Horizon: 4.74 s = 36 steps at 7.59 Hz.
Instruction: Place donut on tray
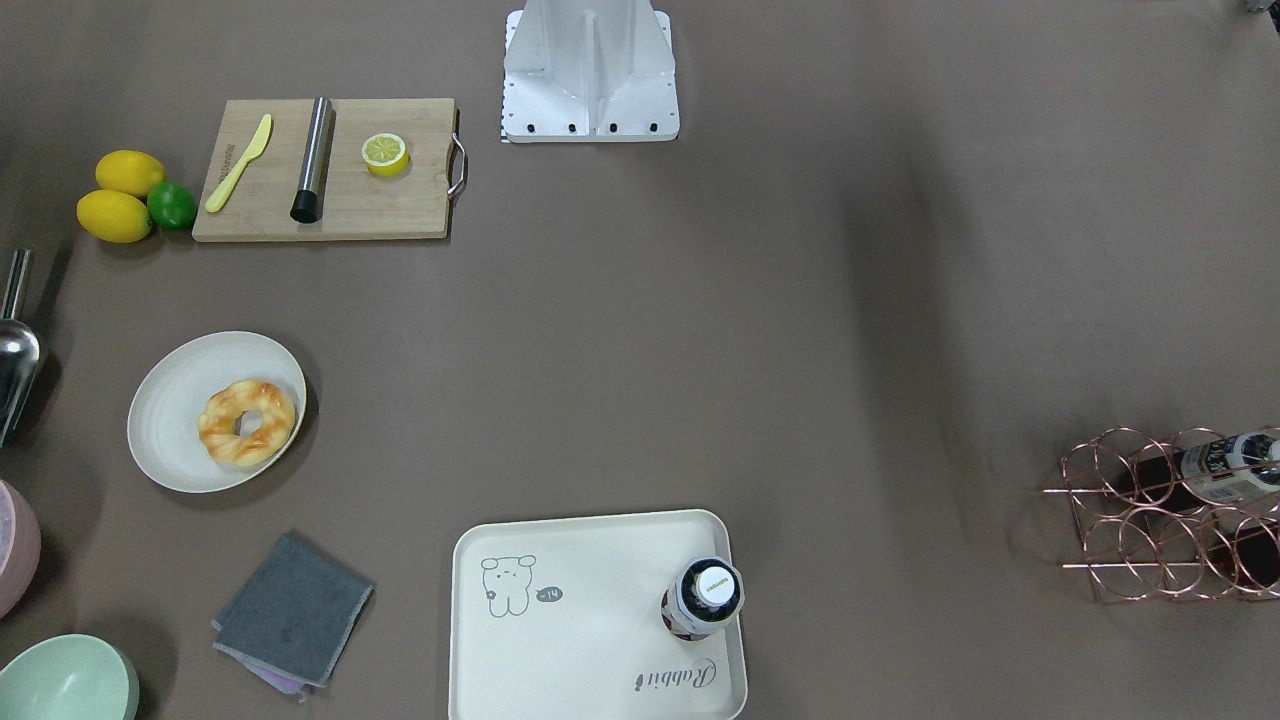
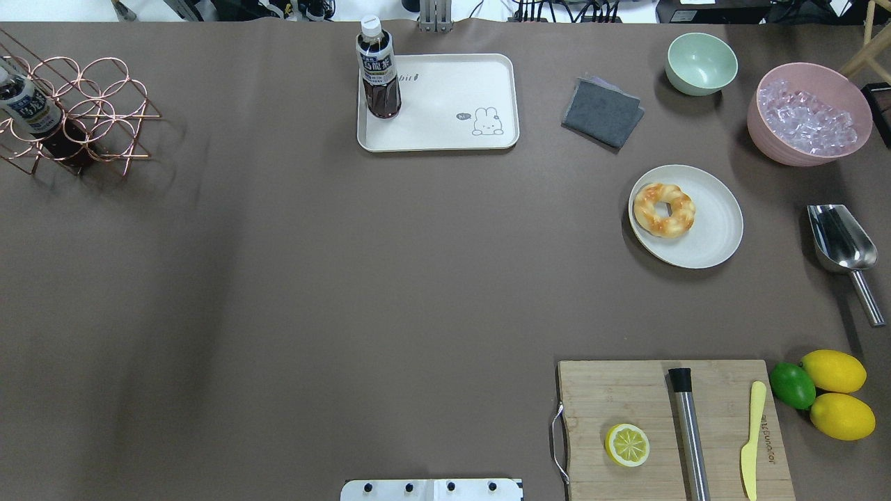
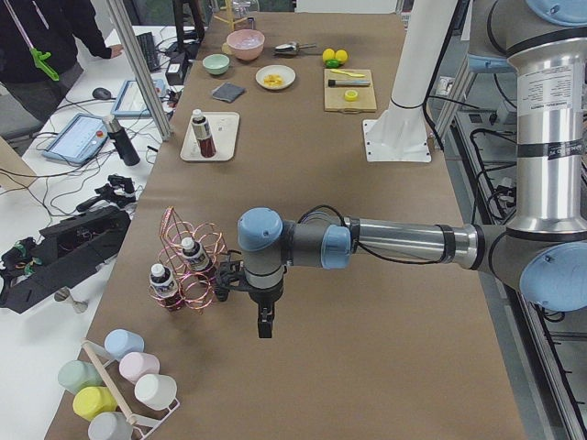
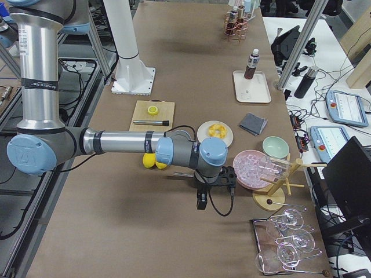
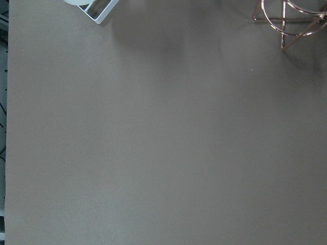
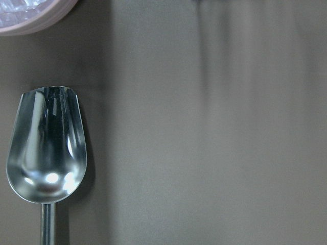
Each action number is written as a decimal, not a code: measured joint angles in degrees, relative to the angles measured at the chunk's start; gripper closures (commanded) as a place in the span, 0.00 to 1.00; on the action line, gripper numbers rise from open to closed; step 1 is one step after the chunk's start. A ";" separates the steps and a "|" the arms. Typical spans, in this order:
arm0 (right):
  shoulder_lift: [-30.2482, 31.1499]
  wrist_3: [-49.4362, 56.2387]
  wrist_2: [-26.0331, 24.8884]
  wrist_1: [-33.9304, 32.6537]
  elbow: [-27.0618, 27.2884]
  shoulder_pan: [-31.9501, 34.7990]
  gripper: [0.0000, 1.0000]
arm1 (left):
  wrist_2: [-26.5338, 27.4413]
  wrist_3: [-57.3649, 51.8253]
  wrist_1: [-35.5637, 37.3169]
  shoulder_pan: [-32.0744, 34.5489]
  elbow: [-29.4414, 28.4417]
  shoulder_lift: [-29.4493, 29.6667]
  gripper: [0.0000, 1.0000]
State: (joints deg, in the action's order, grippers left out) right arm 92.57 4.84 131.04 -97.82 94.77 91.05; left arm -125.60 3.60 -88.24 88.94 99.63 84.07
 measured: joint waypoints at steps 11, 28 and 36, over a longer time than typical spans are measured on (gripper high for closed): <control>0.24 -0.06 -0.08 0.34 0.45 0.00 0.00 | 0.00 0.04 0.08 -0.09 0.01 0.48 0.02; -8.10 -53.85 0.08 39.66 -7.46 -29.60 0.00 | 0.17 0.35 0.16 -0.97 -0.31 0.73 0.02; -8.70 -58.49 -3.81 44.55 -10.79 -34.16 1.00 | 0.18 0.35 0.08 -0.97 -0.17 0.75 0.02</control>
State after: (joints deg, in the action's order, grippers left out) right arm 83.87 -53.65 127.23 -53.27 83.98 56.90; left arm -125.42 3.95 -88.16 87.98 99.46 84.81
